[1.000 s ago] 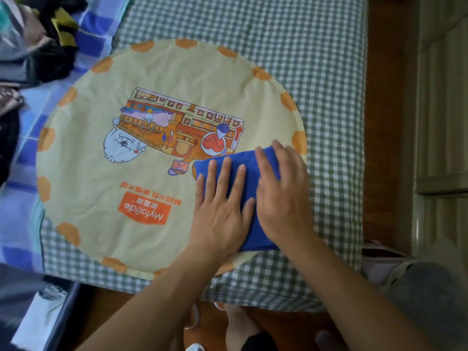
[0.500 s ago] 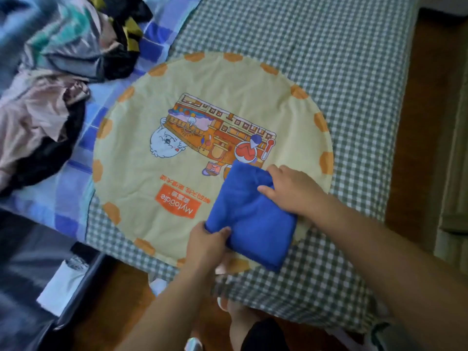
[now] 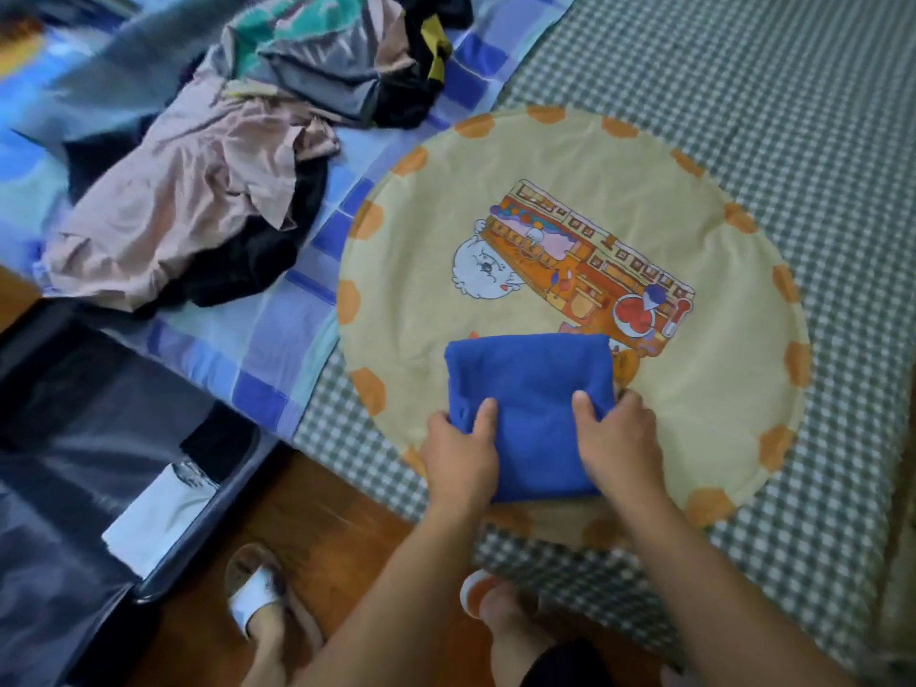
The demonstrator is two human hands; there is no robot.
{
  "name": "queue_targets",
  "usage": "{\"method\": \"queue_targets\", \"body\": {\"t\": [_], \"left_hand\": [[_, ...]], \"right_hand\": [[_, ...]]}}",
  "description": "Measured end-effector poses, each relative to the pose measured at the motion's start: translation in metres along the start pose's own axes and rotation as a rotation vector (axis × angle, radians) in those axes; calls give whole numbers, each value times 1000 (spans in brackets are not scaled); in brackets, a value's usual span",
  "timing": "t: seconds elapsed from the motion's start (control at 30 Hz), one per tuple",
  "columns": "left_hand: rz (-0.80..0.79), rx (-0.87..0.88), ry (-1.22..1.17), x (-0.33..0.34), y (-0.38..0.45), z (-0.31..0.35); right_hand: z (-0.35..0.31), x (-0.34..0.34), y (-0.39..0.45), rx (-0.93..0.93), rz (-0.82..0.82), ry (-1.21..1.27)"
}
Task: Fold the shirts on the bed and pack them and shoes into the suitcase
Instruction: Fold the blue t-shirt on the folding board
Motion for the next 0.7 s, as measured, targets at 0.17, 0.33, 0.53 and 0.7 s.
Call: {"method": "queue_targets", "body": {"t": [0.17, 0.33, 0.53, 0.7], "left_hand": [[-306, -53, -359, -126, 35, -31], [-48, -154, -93, -316, 125, -187], [-55, -247, 89, -449, 284, -330], [110, -378, -583, -497, 431, -340]], "right_hand": [[-65, 27, -121, 374, -562, 666], [-133, 211, -260, 172, -821, 504], [-140, 466, -350, 437, -935, 355], [-189, 604, -347, 598, -809, 704]]}}
Point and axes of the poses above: each hand's wrist, its own y-axis towards the middle knuckle, its own x-axis out of the palm, z = x × y, the point moved 5 cm from there along y, towards the middle knuckle, and after that the axes turned 9 degrees about z, right-handed, at the moved point
